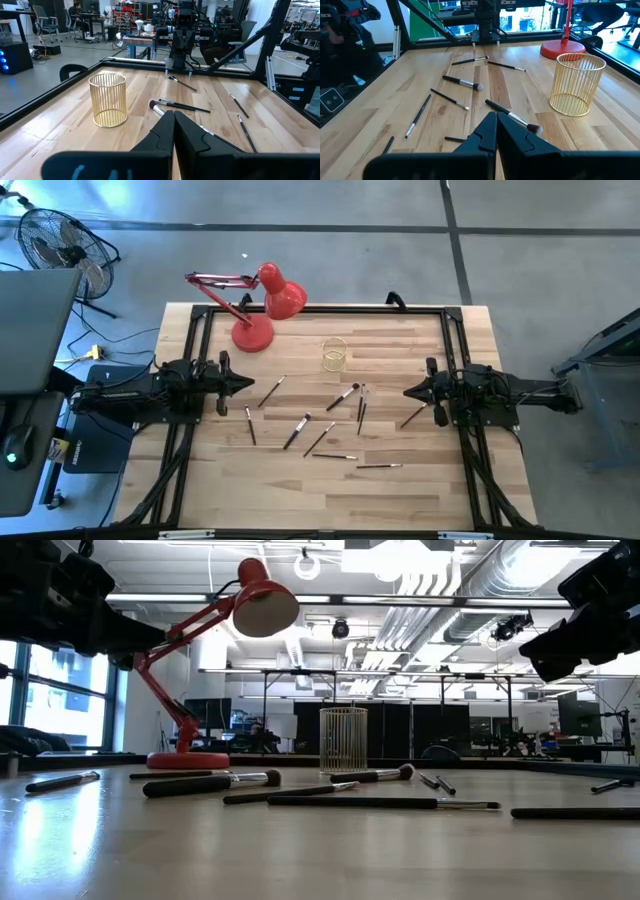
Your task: Put items in baskets/containers
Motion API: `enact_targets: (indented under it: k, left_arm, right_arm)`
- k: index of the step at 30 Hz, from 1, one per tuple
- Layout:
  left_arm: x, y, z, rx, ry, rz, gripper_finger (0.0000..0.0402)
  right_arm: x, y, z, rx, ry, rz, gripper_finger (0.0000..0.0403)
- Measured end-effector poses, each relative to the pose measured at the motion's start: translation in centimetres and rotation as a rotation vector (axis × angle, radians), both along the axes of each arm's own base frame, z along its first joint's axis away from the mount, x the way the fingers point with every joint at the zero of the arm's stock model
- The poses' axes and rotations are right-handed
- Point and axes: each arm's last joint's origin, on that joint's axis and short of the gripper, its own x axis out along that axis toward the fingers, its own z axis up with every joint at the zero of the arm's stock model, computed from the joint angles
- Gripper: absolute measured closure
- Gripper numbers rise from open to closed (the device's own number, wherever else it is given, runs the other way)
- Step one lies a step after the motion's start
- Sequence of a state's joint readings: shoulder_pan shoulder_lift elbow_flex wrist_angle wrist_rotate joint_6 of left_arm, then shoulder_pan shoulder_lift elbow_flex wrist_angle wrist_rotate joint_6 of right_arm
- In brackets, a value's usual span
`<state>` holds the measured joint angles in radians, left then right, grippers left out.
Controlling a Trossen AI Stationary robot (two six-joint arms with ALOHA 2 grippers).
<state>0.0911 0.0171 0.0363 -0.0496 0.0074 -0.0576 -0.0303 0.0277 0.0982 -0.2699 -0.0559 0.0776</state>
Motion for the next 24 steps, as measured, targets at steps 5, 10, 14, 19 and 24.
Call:
enact_targets:
  k: [5,10,14,19,24]
  left_arm:
    - [0.0,0.0,0.0,0.0,0.0,0.001,0.0401]
    - [0.0,0.0,-0.01,0.0,0.001,0.0,0.0401]
    - [0.0,0.0,-0.01,0.0,0.001,0.0,0.0401]
    - [0.02,0.0,0.1,0.002,-0.016,0.001,0.0401]
    - [0.03,0.0,0.56,0.005,-0.07,-0.001,0.0401]
  right_arm:
    - [0.0,0.0,0.0,0.0,0.0,0.0,0.0398]
    - [0.0,0.0,0.0,0.0,0.0,0.0,0.0398]
    - [0.0,0.0,0.0,0.0,0.0,0.0,0.0398]
    - [0.0,0.0,-0.01,0.0,0.0,0.0,0.0398]
    - [0.0,0.0,0.0,0.0,0.0,0.0,0.0398]
